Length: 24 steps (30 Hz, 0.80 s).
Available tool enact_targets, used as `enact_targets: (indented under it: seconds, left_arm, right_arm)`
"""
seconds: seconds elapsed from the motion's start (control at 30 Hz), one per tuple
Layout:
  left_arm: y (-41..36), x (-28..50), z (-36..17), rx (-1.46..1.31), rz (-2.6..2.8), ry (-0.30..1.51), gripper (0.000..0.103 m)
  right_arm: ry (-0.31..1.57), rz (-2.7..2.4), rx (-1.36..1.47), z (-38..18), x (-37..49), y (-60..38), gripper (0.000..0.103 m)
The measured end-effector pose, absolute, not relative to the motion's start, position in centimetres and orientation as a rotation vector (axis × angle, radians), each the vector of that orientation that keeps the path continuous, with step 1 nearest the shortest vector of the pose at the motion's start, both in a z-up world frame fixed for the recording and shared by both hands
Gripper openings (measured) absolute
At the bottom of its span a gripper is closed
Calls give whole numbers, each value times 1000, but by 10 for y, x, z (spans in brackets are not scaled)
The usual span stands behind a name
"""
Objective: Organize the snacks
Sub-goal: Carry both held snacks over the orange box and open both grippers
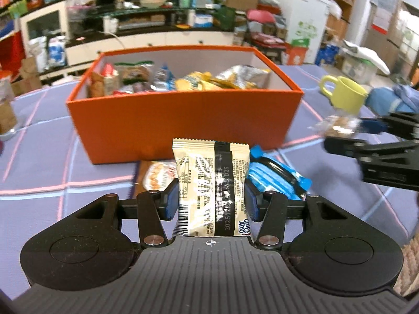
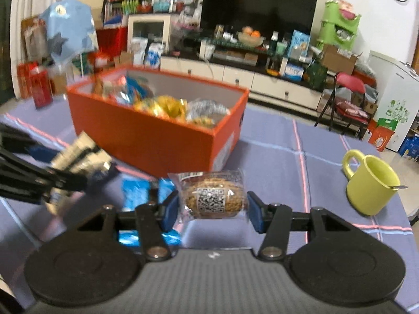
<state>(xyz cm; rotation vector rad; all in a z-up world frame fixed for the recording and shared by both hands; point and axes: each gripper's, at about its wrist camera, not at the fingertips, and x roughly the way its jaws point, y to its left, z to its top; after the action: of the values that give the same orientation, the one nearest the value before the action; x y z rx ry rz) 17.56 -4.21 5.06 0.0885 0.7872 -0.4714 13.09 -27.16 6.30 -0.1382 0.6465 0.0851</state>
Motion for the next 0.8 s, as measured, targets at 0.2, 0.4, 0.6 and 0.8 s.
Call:
enact_targets:
  seconds: [0.2, 0.4, 0.6, 0.8]
  left_arm:
    - [-31, 176, 65, 77, -354, 735, 21]
    - [-23, 185, 64, 59, -269, 748, 21]
    - [-23, 192, 57, 52, -232, 786, 21]
    - [-26, 192, 53, 79, -197, 790, 21]
  right_arm:
    - [547, 116, -144, 90, 112, -246, 55]
    - [508, 154, -188, 94, 110, -225, 55]
    - [522, 174, -175, 91, 114, -224, 55]
    - [526, 178, -169, 91, 116, -223, 55]
